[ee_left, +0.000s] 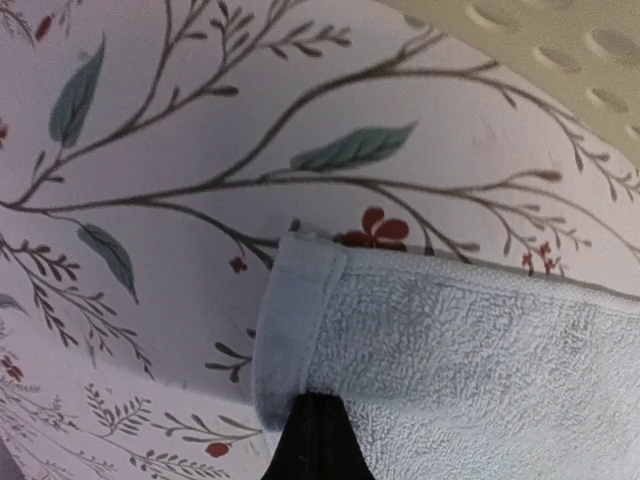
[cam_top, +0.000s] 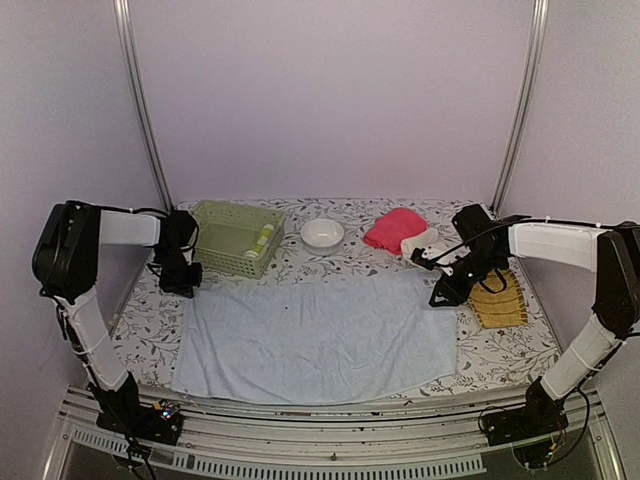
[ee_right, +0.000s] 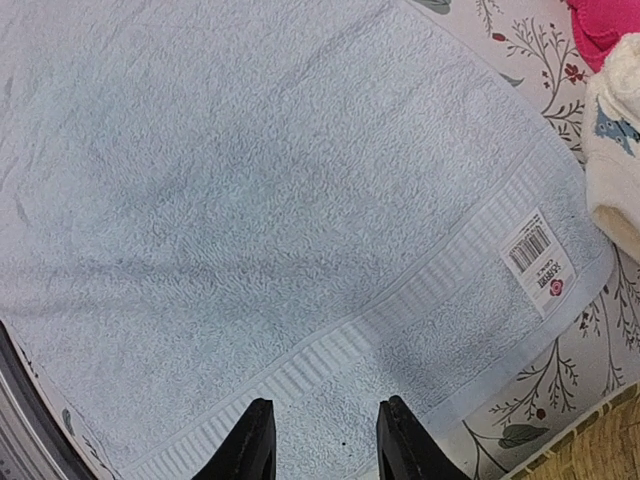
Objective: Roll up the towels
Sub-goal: Smooth out the towel at the center of the board.
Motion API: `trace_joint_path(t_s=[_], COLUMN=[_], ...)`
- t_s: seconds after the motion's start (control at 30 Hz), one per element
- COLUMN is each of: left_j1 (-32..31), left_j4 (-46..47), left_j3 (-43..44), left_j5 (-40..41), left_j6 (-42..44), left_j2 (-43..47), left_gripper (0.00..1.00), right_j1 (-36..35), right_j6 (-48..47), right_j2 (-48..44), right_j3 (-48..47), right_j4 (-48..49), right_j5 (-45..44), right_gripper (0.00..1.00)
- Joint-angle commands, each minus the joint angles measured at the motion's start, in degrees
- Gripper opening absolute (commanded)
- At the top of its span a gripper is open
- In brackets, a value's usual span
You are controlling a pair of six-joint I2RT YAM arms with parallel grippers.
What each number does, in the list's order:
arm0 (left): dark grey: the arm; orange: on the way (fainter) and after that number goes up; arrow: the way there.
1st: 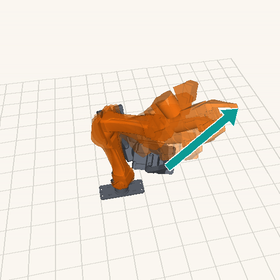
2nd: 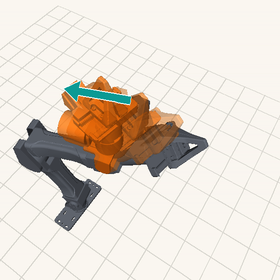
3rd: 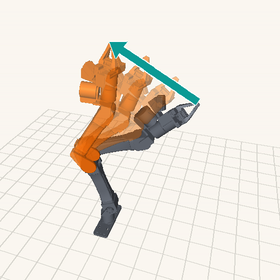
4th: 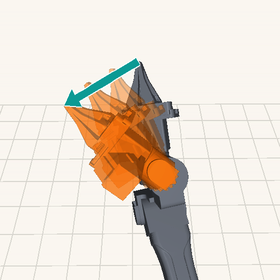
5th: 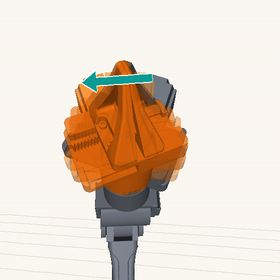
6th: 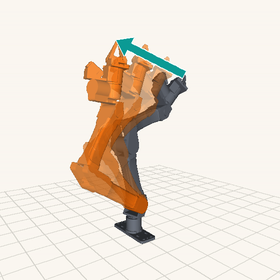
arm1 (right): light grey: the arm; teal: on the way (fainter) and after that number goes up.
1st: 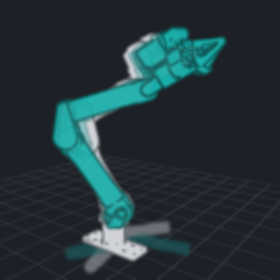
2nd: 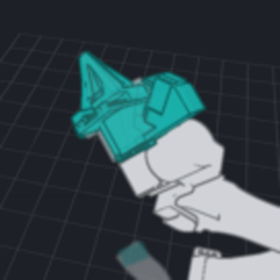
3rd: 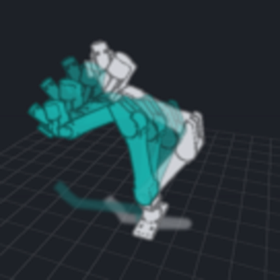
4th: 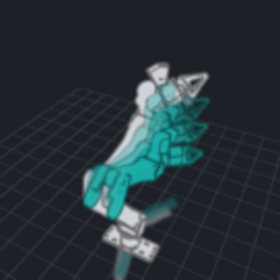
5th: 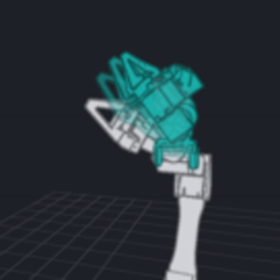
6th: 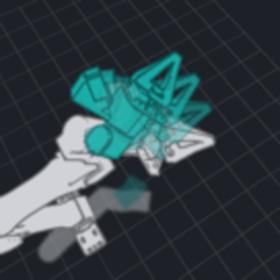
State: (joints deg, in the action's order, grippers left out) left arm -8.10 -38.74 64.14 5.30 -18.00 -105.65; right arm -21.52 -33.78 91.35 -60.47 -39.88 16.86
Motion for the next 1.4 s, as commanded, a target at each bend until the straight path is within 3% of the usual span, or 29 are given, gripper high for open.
trace_joint_path(t_s=[0.0,0.2,0.33,0.43,0.53,0.7,0.87,1.0,1.37], left_j1=[2.3,3.4,2.5,1.1,0.4,-2.6,-7.9,-10.2,-11.0], left_j4=[5.3,3.7,1.8,0.3,-0.5,-4.1,-6.2,-5.9,-3.4], left_j3=[4.8,8.8,5.6,2.7,-1.1,-7.2,-9.2,-10.0,-11.7], left_j5=[5.9,6.8,4.7,3.7,-1.6,-12.0,-15.0,-14.8,-14.2], left_j6=[3.3,3.3,1.5,-0.1,-2.4,-5.3,-5.3,-4.9,-4.5], left_j2=[-9.3,-11.2,-2.3,5.6,12.8,18.7,18.0,15.2,14.3], left_gripper=[0.0,0.0,0.0,0.06,0.08,0.0,0.0,0.0,0.0], right_j1=[-1.3,-1.6,-1.7,-2.1,-2.8,-3.0,-3.2,-5.0,-7.4], right_j6=[-2.3,-2.6,-3.3,-4.9,-5.9,-7.0,-11.1,-13.7,-13.9], right_j2=[-1.8,-3.1,-4.7,-6.3,-7.2,-9.7,-13.6,-13.5,-4.8], right_j3=[2.4,4.0,5.3,6.6,7.7,10.1,12.1,13.3,14.8], right_j4=[-0.7,-0.8,-1.8,-3.2,-4.7,-7.9,-10.4,-13.2,-12.9], right_j5=[2.2,1.4,1.3,3.5,3.0,1.9,6.6,5.1,1.0], right_gripper=[0.38,0.38,0.38,0.37,0.36,0.35,0.43,0.44,0.34])
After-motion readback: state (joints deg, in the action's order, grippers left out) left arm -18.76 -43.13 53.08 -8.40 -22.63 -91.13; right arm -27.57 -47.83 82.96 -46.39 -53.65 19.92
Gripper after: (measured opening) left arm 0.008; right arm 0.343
